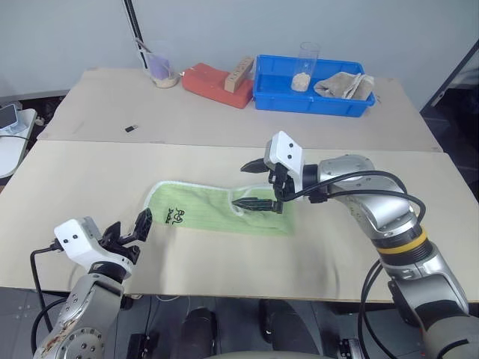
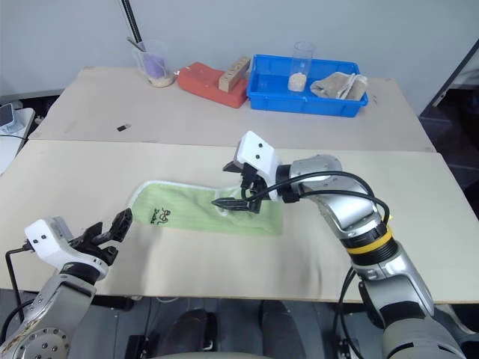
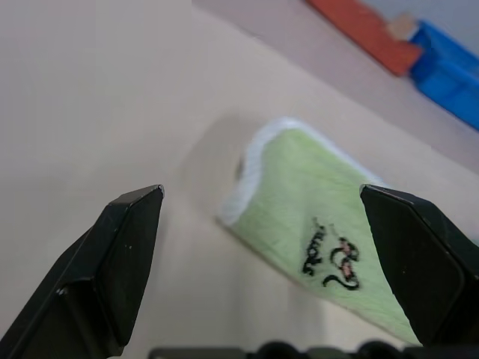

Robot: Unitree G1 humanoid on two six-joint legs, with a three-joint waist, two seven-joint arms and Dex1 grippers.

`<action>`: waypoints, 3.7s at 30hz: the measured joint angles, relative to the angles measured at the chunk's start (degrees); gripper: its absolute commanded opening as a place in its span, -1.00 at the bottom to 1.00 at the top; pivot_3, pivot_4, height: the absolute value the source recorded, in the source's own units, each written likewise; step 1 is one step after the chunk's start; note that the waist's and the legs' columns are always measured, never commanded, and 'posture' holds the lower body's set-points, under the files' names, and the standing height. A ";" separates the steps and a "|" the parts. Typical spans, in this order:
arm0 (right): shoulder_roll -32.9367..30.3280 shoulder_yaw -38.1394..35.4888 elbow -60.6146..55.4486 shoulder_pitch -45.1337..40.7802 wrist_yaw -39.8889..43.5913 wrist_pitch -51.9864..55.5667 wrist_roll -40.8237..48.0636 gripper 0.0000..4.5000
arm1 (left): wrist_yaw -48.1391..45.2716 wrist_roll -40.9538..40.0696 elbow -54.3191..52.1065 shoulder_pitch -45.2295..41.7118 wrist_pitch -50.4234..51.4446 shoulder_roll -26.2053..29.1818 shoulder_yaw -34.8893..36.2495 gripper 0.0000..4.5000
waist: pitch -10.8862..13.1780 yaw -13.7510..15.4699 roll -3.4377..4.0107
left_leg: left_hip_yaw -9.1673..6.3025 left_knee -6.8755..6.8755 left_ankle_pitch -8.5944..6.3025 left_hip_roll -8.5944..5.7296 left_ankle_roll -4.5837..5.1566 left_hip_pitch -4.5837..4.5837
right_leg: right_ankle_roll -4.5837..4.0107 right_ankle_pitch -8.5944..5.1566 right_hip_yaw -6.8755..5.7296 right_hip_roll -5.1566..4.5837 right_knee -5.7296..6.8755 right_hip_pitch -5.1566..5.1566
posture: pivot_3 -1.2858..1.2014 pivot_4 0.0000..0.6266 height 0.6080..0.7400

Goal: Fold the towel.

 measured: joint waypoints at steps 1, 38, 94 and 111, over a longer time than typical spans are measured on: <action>-0.27 0.00 0.26 -0.35 1.08 -0.44 0.00 0.97 | 1.65 -0.42 0.78 -1.51 0.55 -0.47 -0.28 1.00 | 0.00 0.01 0.00 | 0.00 0.01 0.00 -0.01 -0.01 0.00 | -0.01 0.00 0.00 0.00 0.01 0.00 | 0.03 -0.52 0.60; -28.57 -21.23 -14.78 19.02 12.43 6.90 6.41 1.00 | -30.78 15.35 20.05 -38.18 -3.79 12.23 -41.74 -0.97 | -0.02 1.19 -0.01 | 0.05 -0.01 0.01 -0.13 -0.01 -0.20 | 0.02 0.00 0.13 0.06 -0.26 -0.01 | 0.03 -0.52 0.60; 8.85 -16.43 1.58 19.23 -28.99 19.32 4.10 0.47 | -79.64 4.22 15.61 -24.98 -16.44 44.10 -13.94 1.00 | -0.01 0.68 0.04 | 0.06 -0.02 0.02 0.11 0.00 -0.19 | 0.04 -0.01 0.21 0.33 -0.16 -0.10 | 0.03 -0.52 0.60; 1.81 -16.15 20.95 2.53 -21.55 2.36 -3.92 -0.99 | -74.02 2.43 16.00 -28.22 -15.62 42.73 -13.24 1.00 | 0.00 -0.31 0.06 | 0.06 -0.02 0.02 0.09 -0.01 -0.16 | 0.00 0.02 0.22 0.34 -0.16 -0.07 | 0.03 -0.52 0.60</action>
